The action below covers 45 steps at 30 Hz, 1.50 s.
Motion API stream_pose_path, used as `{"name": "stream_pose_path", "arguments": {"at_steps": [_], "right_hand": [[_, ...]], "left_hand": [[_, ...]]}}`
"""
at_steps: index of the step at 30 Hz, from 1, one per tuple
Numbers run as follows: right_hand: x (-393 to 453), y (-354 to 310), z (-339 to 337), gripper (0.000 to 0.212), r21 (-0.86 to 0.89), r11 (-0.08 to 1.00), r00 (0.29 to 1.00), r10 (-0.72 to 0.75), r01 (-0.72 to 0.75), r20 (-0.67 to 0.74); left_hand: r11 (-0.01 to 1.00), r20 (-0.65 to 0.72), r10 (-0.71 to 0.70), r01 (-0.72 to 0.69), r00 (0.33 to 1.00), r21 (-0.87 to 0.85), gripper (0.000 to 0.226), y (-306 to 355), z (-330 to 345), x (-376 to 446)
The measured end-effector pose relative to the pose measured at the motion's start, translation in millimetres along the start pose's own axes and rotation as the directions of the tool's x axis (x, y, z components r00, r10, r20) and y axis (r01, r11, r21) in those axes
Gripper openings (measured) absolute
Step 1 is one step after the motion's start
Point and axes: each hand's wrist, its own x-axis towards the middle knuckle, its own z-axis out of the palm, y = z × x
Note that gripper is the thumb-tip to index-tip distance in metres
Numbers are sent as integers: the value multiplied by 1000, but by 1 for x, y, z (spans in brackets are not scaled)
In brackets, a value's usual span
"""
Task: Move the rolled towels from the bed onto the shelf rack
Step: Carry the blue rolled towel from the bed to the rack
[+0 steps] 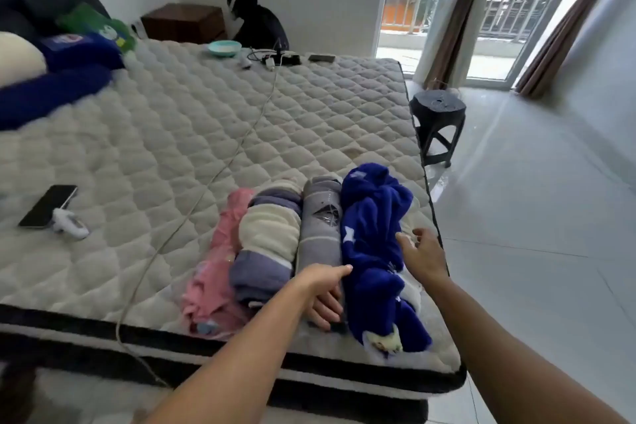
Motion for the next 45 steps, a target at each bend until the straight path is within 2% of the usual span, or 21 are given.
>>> {"name": "stream_pose_path", "arguments": {"at_steps": [4, 8, 12, 15, 18, 21, 23, 26, 30, 32, 34, 36, 39, 42, 45], "right_hand": [[45, -2, -9, 59, 112, 994, 1000, -2, 1, 11], [109, -20, -9, 74, 163, 985, 995, -62, 49, 77], [158, -41, 4, 102, 65, 995, 957, -85, 70, 279], [181, -40, 18, 103, 19, 996, 912, -86, 86, 401], [186, -30, 25, 99, 77, 995, 865, 21, -69, 502], [186, -22, 27, 92, 60, 993, 874, 56, -97, 482], [175, -27, 22, 75, 52, 995, 895, 50, -82, 443], [156, -33, 11, 51, 107, 992, 923, 16, -62, 383], [110, -42, -15, 47, 258, 966, 955, -58, -20, 292], [82, -49, -31, 45, 294, 955, 967, -115, 45, 226], [51, -59, -47, 44, 339, 931, 965, -204, 139, 164], [15, -74, -61, 47, 374, 897, 945, -300, 234, 128], [-45, -93, -66, 46, 427, 839, 896, -425, 338, 125], [-115, -110, -58, 42, 470, 788, 829, -528, 397, 185], [-195, -123, -40, 40, 537, 724, 730, -631, 432, 263]], "left_hand": [[992, 14, -128, 127, 992, 21, 90, 3, 17, 1], [984, -131, -170, 174, 977, 23, 101, 8, 49, 10], [955, -130, -254, 227, 958, -192, 102, -7, 74, 21], [879, -52, -252, 206, 966, -429, 107, -19, 86, 30], [728, 9, -173, 135, 985, -672, 87, -23, 96, 37], [586, -84, -130, 8, 988, -810, 56, -19, 109, 45], [521, -114, -120, -35, 986, -853, 49, -19, 115, 50], [496, -163, -113, -87, 980, -864, 43, -22, 120, 48], [514, -228, -84, -153, 970, -844, 28, -36, 129, 30], [524, -248, -54, -184, 967, -831, 23, -47, 134, 19], [519, -287, -10, -240, 958, -820, 27, -60, 138, 7], [502, -322, 25, -291, 946, -814, 31, -74, 142, -12], [479, -385, 76, -372, 920, -795, 22, -105, 147, -51], [434, -485, 80, -468, 871, -770, 22, -155, 147, -90], [370, -588, 28, -555, 808, -745, 24, -219, 152, -135]]}}
